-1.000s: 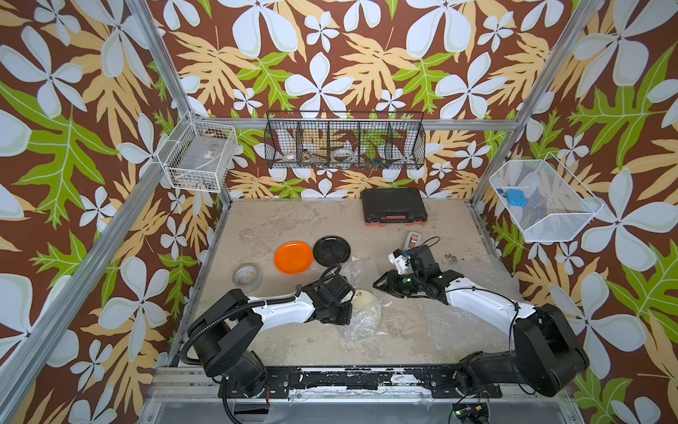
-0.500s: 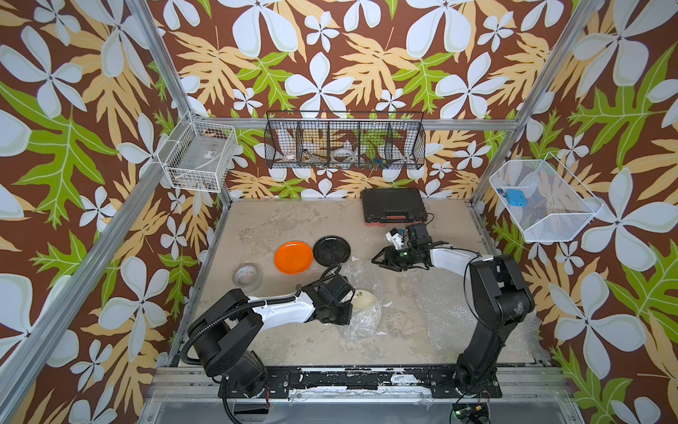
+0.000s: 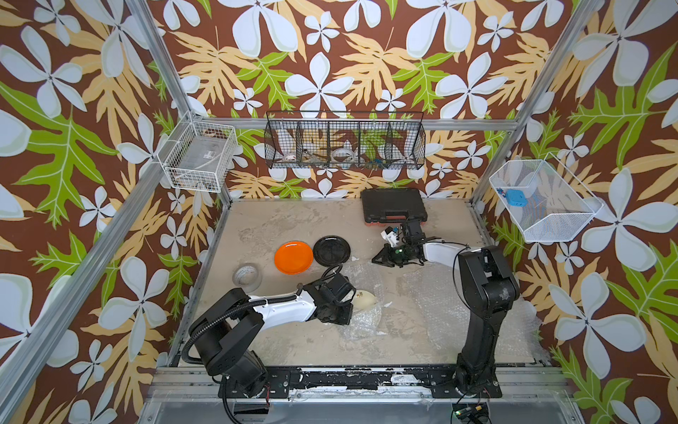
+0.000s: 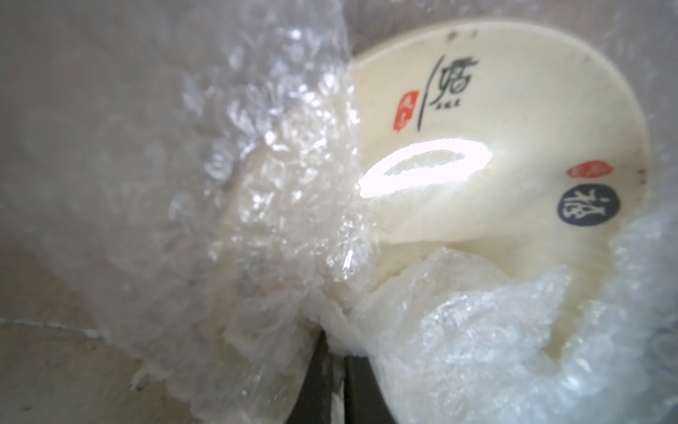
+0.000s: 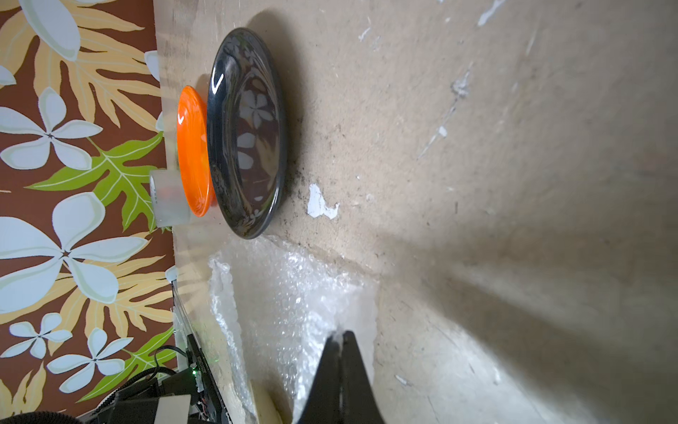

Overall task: Wrap dinner plates in bubble wrap
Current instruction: Wrap the plate in the bubble wrap.

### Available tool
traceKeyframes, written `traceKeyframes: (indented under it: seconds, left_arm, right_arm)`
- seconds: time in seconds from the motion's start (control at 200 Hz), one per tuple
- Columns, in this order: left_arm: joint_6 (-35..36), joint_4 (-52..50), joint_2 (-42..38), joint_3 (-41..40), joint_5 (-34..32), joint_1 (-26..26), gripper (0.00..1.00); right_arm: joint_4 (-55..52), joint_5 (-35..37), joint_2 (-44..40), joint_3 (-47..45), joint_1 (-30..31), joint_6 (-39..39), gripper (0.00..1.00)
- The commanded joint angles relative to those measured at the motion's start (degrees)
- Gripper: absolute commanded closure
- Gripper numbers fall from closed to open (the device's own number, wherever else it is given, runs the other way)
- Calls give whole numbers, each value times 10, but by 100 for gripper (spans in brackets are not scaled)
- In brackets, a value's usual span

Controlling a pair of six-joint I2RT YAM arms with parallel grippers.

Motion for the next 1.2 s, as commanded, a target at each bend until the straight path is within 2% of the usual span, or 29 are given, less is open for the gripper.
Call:
traceKeyframes:
  seconds: [0.0, 0.105, 0.23, 0.465, 0.611, 0.846, 1.036, 1.191]
  left_arm:
    - [9, -86, 10, 2, -42, 1, 91]
    - [10, -89, 17, 10, -38, 1, 91]
    - [14, -94, 29, 19, -36, 1, 91]
    - [18, -108, 50, 36, -40, 1, 91]
    - [15, -114, 60, 43, -42, 1, 92]
    - [4, -111, 67, 44, -39, 1, 92]
    - [-6, -109, 49, 48, -43, 1, 92]
    - [-14, -147, -13, 87, -67, 9, 90]
  right_arm:
    - [-30, 26, -53, -23, 0, -27, 100]
    - [-44, 17, -129, -80, 7, -25, 100]
    - [-67, 25, -223, -149, 47, -18, 100]
    - [-28, 35, -333, -273, 178, 81, 100]
    - [24, 32, -325, -301, 249, 127, 100]
    - [97, 23, -260, -301, 308, 161, 100]
    - [144, 46, -188, -323, 324, 190, 100]
    - [138, 85, -182, -339, 324, 196, 100]
